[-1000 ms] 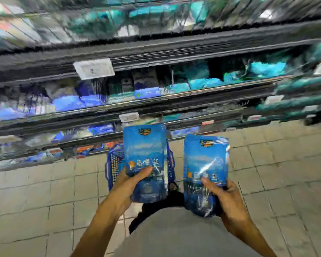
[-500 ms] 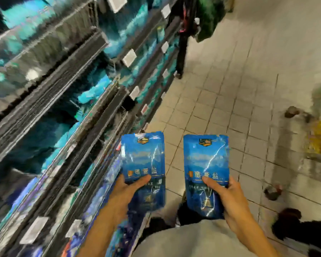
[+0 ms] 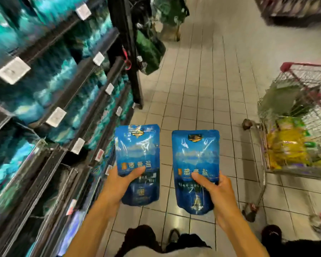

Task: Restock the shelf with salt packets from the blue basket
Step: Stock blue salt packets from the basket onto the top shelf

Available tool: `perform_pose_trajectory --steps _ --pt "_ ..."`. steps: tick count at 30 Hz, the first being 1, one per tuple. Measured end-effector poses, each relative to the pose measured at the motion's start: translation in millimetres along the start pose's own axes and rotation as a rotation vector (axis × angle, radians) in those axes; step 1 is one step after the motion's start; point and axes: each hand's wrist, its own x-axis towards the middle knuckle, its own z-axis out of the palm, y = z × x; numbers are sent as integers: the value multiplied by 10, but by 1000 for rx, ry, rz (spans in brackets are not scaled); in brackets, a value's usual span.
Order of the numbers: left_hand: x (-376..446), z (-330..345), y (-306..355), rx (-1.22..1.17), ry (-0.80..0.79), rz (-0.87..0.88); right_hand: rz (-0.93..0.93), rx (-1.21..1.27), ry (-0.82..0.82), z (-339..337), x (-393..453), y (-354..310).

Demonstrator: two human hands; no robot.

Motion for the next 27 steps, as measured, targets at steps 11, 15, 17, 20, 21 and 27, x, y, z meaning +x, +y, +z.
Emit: perform_pose_trajectory --steps 11,15,17,20,21,27 --pt "1505 -20 1628 -16 34 301 -165 0 -174 995 1683 -1324" --pt "2104 -186 2327 -52 41 406 -214 -3 -214 1548 2296 -1843" --pt "2332 -251 2655 -66 33 453 -246 5 -252 1800 2538 -2102" --pt "2670 -381 3122 -55 58 520 -298 24 -325 2202 2939 -2469" --pt "2762 -413 3266 -61 79 539 -312 37 -351 2332 3072 -2581" --pt "3211 -559 3988 -54 211 682 -370 77 -522 3176 3960 -3113"
